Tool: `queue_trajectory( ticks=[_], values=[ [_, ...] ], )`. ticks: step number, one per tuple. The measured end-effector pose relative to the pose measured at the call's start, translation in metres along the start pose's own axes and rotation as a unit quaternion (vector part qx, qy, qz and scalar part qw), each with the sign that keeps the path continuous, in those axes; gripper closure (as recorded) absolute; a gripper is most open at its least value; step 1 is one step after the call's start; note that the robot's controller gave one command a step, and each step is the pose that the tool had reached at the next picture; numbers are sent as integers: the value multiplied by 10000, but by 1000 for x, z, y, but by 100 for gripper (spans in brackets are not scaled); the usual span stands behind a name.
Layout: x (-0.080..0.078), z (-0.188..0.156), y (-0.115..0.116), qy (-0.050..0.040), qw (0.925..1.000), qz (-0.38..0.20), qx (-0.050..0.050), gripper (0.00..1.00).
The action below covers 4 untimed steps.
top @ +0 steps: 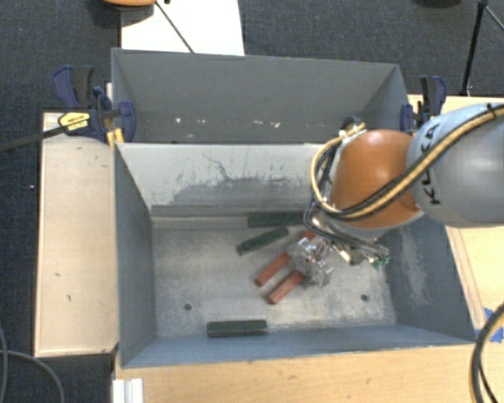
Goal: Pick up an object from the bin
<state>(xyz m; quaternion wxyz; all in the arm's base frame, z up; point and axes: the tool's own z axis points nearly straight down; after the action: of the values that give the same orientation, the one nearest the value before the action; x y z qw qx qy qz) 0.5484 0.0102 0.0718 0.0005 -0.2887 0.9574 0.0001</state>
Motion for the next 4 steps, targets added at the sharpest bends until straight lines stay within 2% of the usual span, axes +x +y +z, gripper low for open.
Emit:
queue_trajectory(
  ticks=[1, 2, 3, 4],
  values=[
    [-1, -2, 12, -1, 9994, 334, 7, 100],
    [16, -1, 34, -31, 9992, 401, 11, 100],
    [-15, -9, 49, -4, 9950, 996, -1, 100],
    [-15, -9, 49, -4, 9951, 992, 0, 100]
  ],
)
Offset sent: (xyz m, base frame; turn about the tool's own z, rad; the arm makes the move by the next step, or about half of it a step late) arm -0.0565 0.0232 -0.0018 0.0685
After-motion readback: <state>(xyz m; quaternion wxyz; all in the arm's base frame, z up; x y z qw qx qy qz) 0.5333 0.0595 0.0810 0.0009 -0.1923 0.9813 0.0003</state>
